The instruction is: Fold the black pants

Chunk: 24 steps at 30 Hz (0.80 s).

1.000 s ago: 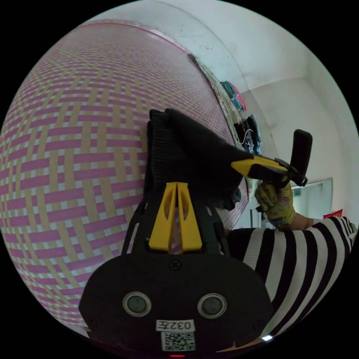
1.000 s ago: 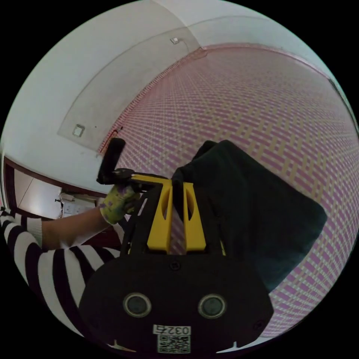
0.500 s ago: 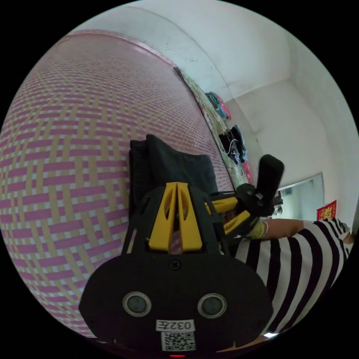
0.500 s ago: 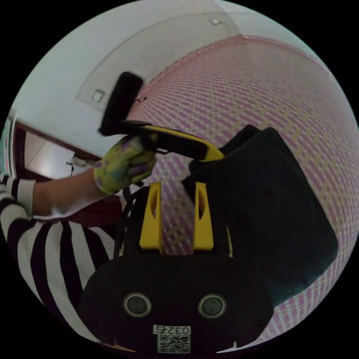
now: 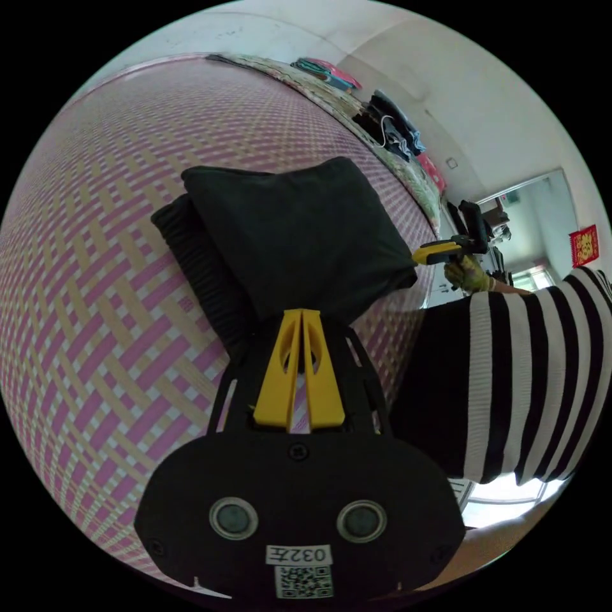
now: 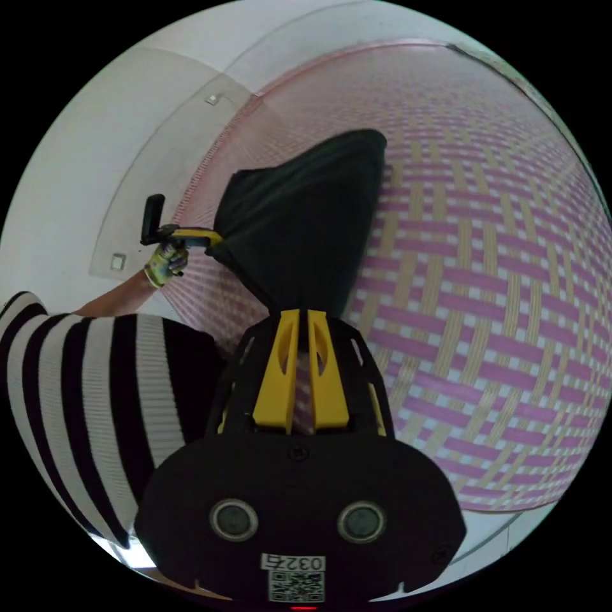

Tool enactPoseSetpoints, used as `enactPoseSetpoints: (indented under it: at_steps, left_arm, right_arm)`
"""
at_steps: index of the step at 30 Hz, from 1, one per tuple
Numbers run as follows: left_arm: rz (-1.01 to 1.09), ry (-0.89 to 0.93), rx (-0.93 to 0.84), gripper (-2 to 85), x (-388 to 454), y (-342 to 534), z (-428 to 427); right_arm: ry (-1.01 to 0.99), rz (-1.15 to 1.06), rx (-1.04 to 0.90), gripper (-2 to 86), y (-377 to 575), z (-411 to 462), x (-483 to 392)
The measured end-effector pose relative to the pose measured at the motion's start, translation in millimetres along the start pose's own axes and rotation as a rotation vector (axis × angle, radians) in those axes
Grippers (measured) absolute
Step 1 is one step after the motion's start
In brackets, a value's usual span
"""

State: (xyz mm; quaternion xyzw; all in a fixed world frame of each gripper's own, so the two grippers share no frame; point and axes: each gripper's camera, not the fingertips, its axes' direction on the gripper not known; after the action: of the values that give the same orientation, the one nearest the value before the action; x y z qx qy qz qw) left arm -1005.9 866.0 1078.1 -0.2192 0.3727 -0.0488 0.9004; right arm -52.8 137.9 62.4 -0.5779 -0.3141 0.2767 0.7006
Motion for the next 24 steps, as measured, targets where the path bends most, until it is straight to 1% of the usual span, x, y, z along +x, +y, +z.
enactPoseSetpoints:
  at_steps: [3, 4, 10, 12, 15, 16, 18, 20, 24]
  left_arm:
    - [-0.011, 0.006, -0.018, -0.9, -1.8, -4.2, 1.2]
    - [-0.024, 0.008, -0.012, -0.9, -2.2, -3.9, 1.5]
    - [-0.172, -0.007, 0.105, -0.9, 8.3, 18.8, 7.0]
    - [-0.21, -0.009, 0.128, -0.9, 21.3, 30.4, 13.5]
    - [-0.252, 0.027, 0.136, -0.9, 40.9, 44.1, 22.4]
    - [-0.261, 0.025, 0.149, -0.9, 46.2, 45.9, 20.4]
    - [-0.286, 0.033, 0.24, -0.9, 47.6, 46.1, 9.0]
    - [-0.312, 0.072, 0.383, -0.9, 37.3, 36.2, -11.9]
    - [-0.392, 0.087, 0.446, -0.9, 4.1, 5.4, -26.1]
  right_arm:
    - [0.036, 0.006, -0.071, -0.5, 13.1, 21.2, 0.8]
    - [0.046, -0.03, -0.049, -0.7, 15.5, 21.9, -5.1]
    - [0.05, -0.05, -0.094, -1.0, 10.7, -2.4, -5.5]
    - [0.08, -0.032, -0.063, -1.0, 10.9, -22.8, -0.8]
    - [0.097, 0.002, 0.034, -1.0, 1.6, -62.7, 6.2]
    - [0.077, -0.011, 0.069, -1.0, -9.6, -74.7, 5.2]
    - [0.026, -0.033, 0.101, -1.0, -35.8, -84.7, 2.9]
    - [-0.043, -0.078, 0.139, -1.0, -84.5, -89.8, -1.7]
    - [-0.065, -0.121, 0.127, -1.0, -168.5, -79.6, -7.5]
